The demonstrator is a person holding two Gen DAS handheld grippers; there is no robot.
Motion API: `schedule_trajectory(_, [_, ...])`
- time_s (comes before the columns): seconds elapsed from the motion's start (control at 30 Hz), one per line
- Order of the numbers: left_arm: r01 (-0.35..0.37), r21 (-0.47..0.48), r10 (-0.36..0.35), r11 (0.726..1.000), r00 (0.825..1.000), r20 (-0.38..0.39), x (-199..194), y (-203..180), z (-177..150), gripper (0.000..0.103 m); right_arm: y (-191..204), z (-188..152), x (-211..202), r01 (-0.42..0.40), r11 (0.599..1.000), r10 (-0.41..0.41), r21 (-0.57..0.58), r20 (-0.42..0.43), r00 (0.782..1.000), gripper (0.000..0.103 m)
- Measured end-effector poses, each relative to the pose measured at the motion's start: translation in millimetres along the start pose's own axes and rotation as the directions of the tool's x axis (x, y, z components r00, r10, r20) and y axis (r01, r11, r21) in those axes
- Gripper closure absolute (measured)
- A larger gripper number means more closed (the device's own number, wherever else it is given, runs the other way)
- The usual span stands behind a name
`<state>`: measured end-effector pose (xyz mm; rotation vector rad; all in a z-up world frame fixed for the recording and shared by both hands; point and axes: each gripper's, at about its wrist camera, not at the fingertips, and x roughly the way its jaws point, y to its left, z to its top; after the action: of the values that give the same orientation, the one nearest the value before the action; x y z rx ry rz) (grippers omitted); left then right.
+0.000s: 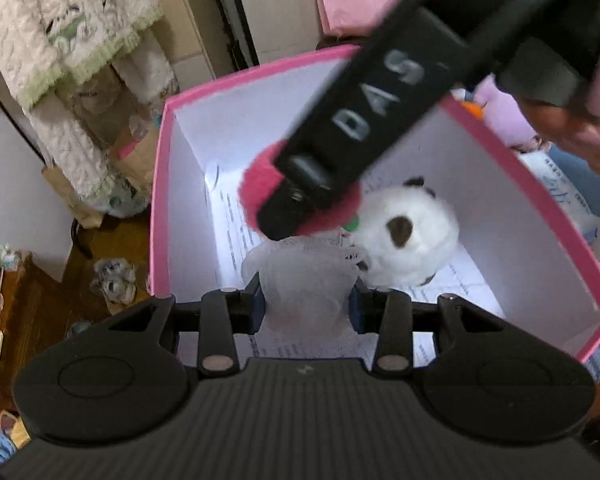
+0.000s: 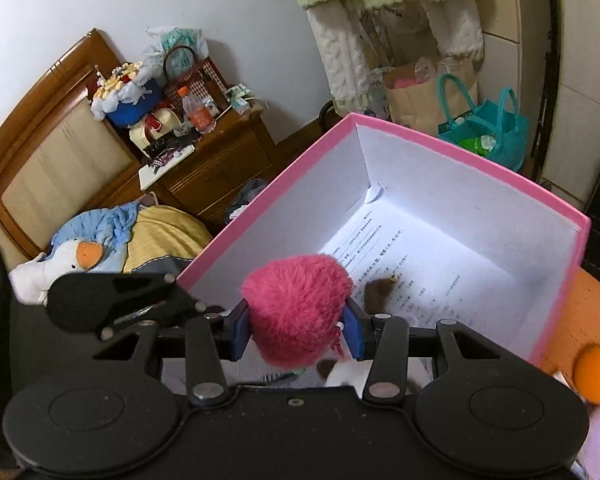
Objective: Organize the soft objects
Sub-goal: 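Carry the mesh puff and strawberry over the pink box with both tools, then open both grippers to drop the puff and strawberry into the box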
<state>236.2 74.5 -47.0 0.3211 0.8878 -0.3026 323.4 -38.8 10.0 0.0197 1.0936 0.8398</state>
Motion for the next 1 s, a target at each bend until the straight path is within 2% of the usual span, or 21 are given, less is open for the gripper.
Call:
schedule_trajectory(0.1, [0.033,-0.025,-0.035,0.999,0.998,-0.045,5,2,2,0.063,-5,6,15,-0.011,1.000,0.011,0.025,-0.025,1.000,0.051])
schedule_trajectory(0.23, [-0.003,0.025,0.004,1.000,0.999,-0.048,3,-6,4,0.054,-6,10,34,0.028,0.999,-0.027,0.021,-0.074,0.997,0.048])
schedule_trajectory(0.37, [0.029,-0.008,-0.030,1.000,0.996,-0.082,1,-6,5,0.048,-6,11,48,0.044,0.999,-0.043,0.004,-0.111,0.993,0.047])
schedule_trajectory(0.43, [0.066,-0.020,-0.067,0.998,0.995,-0.079,-4,-4,6,0.043,-5,12,52,0.045,0.999,-0.044,0.001,-0.126,0.991,0.042])
schedule_trajectory(0.5, [0.073,-0.028,-0.074,0.997,0.995,-0.063,-12,-3,4,0.042,-6,12,52,0.037,0.999,-0.036,0.005,-0.129,0.991,0.035])
schedule_trajectory(0.57, [0.052,-0.016,-0.053,0.999,0.998,-0.037,-21,-3,2,0.037,-5,12,49,0.032,0.999,-0.032,0.005,-0.121,0.992,0.034])
schedule_trajectory(0.63, [0.037,-0.011,-0.037,0.999,0.999,-0.013,-30,-2,-1,0.037,-3,10,44,0.033,0.999,-0.033,-0.006,-0.107,0.994,0.034])
schedule_trajectory(0.8, [0.052,-0.044,-0.051,0.998,0.999,0.020,-48,6,-7,0.037,3,1,22,0.029,0.999,-0.030,-0.021,-0.067,0.997,0.034])
schedule_trajectory(1.0, [0.050,-0.058,-0.047,0.997,0.998,0.043,-70,7,-14,0.037,17,-12,-16,0.073,0.995,-0.074,-0.064,-0.007,0.997,0.034])
